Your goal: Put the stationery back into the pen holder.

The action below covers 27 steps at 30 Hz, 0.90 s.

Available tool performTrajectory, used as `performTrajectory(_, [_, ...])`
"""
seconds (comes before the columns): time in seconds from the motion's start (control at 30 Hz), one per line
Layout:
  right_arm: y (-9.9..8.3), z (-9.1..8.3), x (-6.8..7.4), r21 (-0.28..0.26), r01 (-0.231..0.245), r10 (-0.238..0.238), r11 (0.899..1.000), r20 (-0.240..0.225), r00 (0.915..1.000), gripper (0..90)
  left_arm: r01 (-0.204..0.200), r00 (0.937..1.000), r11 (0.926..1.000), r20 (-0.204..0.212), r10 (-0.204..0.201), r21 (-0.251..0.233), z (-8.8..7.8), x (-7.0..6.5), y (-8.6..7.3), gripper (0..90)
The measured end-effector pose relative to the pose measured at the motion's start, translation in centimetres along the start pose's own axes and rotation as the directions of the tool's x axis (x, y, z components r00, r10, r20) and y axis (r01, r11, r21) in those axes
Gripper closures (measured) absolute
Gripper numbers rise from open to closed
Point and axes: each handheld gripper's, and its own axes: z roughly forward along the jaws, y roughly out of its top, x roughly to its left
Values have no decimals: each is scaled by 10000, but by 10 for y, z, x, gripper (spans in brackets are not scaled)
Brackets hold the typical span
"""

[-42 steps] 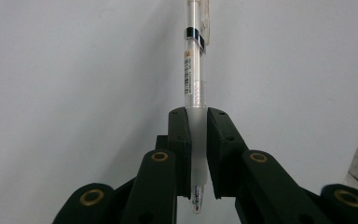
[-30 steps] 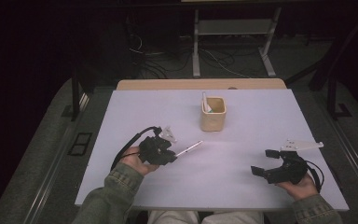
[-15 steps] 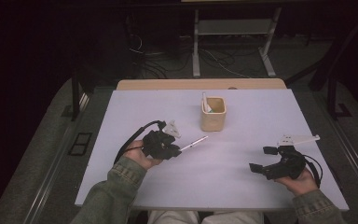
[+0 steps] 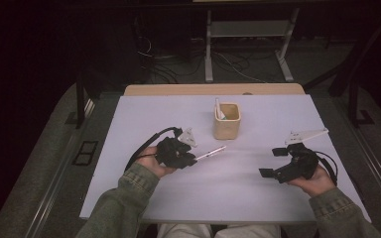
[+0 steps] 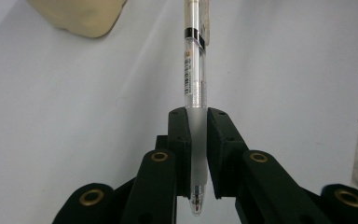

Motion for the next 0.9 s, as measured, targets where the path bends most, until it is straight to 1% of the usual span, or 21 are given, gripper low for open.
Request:
performTrajectory(0.13, [12,1,2,269,220,-213,9994,-268,9994,2,-205,9998,9998,85,205,-2,0,0,4,792])
performTrajectory(0.17, [15,2,3,330,264,-253,9991,-338,9991,2,-366,9993,9993,103,365,45,0,1,5,792])
performTrajectory(0.37, [30,5,4,679,558,-513,9961,-657,9965,3,-714,9973,9974,144,715,-75,0,1,10,792])
performTrajectory(0.4, [32,5,4,763,583,-530,9954,-702,9961,3,-806,9967,9967,77,807,-131,0,0,11,792])
performTrajectory(0.47, [36,7,4,912,657,-585,9937,-795,9951,3,-1039,9946,9946,-70,1039,-71,0,-1,13,792])
performTrajectory(0.5, [38,8,4,971,684,-603,9929,-839,9946,3,-1011,9948,9948,-161,1009,-152,1,-2,13,792])
performTrajectory(0.53, [40,8,4,1038,686,-596,9922,-875,9944,3,-1220,9924,9925,-203,1218,-107,1,-3,13,792])
performTrajectory(0.6, [44,10,5,1134,763,-647,9906,-1025,9926,3,-1523,9873,9883,-478,1518,-71,3,-6,15,792])
performTrajectory(0.63, [46,10,5,1201,785,-659,9897,-1053,9923,3,-1758,9829,9844,-554,1754,-21,3,-6,15,792])
performTrajectory(0.7, [50,12,5,1293,874,-720,9877,-1188,9903,3,-1936,9793,9811,-596,1934,20,5,-8,16,792])
performTrajectory(0.77, [54,14,7,1370,978,-811,9857,-1224,9892,3,-2051,9772,9787,-568,2047,-11,7,-10,17,792])
performTrajectory(0.8, [56,15,7,1427,1050,-872,9842,-1261,9882,3,-2261,9724,9740,-561,2267,168,7,-10,18,792])
performTrajectory(0.9, [60,18,7,1536,1165,-959,9812,-1354,9861,3,-2391,9695,9710,-544,2390,45,9,-13,19,792])
